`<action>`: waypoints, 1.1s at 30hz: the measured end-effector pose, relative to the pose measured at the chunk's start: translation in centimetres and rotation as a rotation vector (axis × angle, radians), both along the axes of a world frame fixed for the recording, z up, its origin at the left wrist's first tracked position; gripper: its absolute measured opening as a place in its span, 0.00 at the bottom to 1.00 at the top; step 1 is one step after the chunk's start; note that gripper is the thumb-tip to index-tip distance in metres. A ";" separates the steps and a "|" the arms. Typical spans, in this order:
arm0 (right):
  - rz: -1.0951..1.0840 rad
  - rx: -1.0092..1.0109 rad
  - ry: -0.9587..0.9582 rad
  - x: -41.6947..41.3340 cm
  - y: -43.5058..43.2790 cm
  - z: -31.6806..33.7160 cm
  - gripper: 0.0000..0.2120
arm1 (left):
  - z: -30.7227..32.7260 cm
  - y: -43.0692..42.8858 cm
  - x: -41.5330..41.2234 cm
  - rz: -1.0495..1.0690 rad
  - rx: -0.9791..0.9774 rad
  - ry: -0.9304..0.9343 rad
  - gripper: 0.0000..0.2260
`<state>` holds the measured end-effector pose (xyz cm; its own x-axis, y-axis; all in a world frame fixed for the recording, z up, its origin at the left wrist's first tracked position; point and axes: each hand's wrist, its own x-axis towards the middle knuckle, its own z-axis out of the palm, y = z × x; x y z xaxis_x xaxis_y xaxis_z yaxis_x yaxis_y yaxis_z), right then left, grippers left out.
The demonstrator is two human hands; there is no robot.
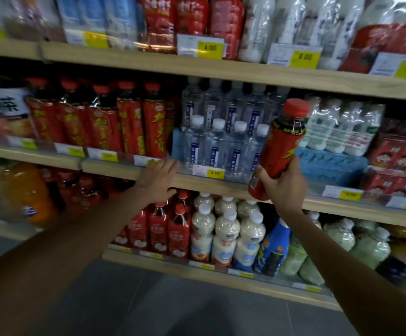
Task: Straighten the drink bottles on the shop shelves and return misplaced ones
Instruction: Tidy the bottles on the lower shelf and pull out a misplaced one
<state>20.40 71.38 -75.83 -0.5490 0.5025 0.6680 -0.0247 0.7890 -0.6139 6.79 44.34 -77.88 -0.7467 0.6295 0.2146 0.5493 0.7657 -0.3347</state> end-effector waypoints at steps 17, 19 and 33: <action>0.169 -0.132 0.006 -9.8 -19.1 3.9 0.26 | -0.1 -14.4 -9.9 0.152 -0.102 -0.050 0.43; 0.149 -0.135 0.009 -11.1 -20.1 4.4 0.26 | -0.4 -14.2 -10.8 0.109 -0.070 -0.025 0.39; 0.091 -0.264 0.032 -17.6 -22.3 2.7 0.27 | -1.9 -15.1 -12.3 -0.033 -0.021 0.167 0.39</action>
<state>2.82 49.04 -73.08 -0.5806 0.6112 0.5379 -0.1109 0.5951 -0.7959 -5.49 29.22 -79.80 -0.6804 0.6587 0.3211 0.5094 0.7401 -0.4391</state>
